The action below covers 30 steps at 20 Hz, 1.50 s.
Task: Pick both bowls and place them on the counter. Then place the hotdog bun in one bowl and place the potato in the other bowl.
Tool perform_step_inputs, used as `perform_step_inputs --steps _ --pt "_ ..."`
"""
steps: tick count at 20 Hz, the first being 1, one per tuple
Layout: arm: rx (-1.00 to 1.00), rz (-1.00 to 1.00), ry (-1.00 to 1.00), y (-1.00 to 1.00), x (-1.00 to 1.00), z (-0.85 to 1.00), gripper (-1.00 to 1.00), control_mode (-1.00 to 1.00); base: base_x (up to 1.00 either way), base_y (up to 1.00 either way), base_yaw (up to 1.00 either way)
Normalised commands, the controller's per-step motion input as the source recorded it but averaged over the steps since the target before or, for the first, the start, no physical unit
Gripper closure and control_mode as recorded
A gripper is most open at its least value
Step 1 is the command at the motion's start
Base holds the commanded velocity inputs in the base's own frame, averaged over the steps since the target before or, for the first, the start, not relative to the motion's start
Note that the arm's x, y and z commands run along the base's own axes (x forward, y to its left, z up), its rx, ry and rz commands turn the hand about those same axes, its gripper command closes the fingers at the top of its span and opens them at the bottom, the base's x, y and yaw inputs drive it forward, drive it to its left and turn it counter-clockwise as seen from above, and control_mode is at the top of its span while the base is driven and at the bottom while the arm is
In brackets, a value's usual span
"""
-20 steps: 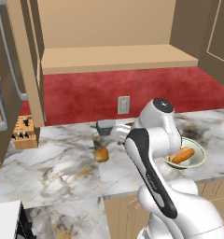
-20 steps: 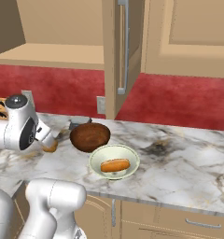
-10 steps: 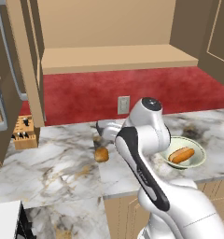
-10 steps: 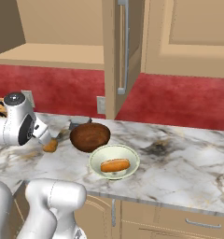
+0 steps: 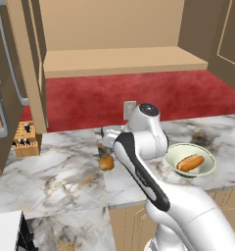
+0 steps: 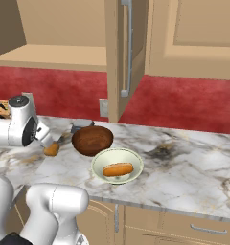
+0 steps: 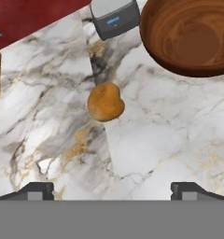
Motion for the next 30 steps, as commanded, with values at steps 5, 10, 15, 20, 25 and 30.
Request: perform_step_inputs --steps 5,10,15,20,25,30 --pt "0.0 0.0 0.05 0.0 0.31 -0.22 -1.0 -1.0 0.0 0.0 0.0" --pt "0.0 0.0 0.0 0.0 0.21 -0.22 -1.0 -1.0 0.0 0.0 0.0" --pt "0.0 0.0 0.0 0.03 0.28 -0.29 -1.0 -1.0 0.0 0.0 0.0" --pt "0.0 0.0 0.0 0.08 0.31 -0.25 -1.0 -1.0 0.0 0.0 0.0" --pt "0.0 0.0 0.0 0.12 0.36 -0.24 -1.0 -1.0 0.0 0.0 0.0" --pt "0.0 0.0 0.0 0.14 0.23 -0.2 -1.0 -1.0 0.0 0.0 0.0"
